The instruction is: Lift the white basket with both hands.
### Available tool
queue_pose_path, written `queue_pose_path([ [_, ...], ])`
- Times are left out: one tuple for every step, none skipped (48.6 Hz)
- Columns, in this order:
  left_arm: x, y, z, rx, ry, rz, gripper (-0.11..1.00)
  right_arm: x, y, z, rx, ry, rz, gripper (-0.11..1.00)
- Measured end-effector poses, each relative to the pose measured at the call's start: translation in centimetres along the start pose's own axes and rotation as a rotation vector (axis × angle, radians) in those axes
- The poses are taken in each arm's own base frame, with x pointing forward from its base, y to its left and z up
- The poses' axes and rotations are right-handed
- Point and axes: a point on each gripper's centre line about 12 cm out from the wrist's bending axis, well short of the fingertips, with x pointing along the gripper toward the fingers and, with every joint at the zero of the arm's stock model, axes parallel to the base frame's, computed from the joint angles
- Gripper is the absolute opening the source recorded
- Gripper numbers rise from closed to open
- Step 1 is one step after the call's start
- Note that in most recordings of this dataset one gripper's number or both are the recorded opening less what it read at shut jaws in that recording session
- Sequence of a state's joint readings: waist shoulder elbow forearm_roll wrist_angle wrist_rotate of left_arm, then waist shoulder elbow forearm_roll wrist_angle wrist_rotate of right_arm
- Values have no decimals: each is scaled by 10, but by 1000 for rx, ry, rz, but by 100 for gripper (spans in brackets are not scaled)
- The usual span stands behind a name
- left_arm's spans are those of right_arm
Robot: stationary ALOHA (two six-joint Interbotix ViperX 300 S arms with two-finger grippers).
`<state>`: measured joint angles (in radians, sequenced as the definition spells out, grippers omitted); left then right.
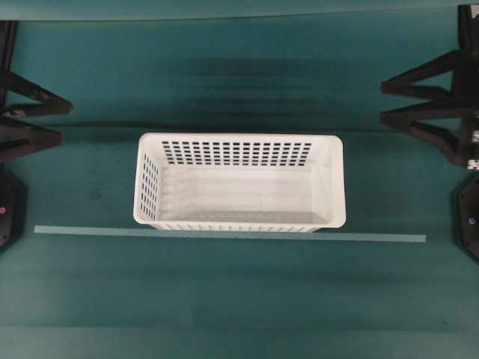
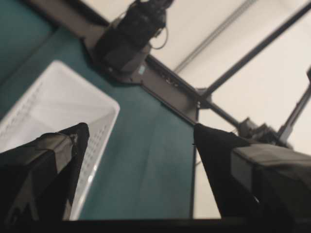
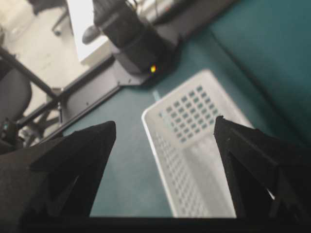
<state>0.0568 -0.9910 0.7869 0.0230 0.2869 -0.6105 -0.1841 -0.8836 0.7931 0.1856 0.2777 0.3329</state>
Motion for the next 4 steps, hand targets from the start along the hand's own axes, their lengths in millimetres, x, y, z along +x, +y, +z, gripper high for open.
queue_pose_path([
  [-1, -1, 0, 16, -1, -4, 93, -2, 0, 1, -17, -11, 2, 87],
  [-2, -1, 0, 31, -3, -7, 93, -4, 1, 2, -35, -22, 7, 87],
  [-3, -2, 0, 48, -4, -11, 93, -5, 1, 3, -56, -31, 12, 87],
  [-3, -3, 1, 64, -5, -16, 93, -7, 2, 4, -78, -44, 17, 87],
])
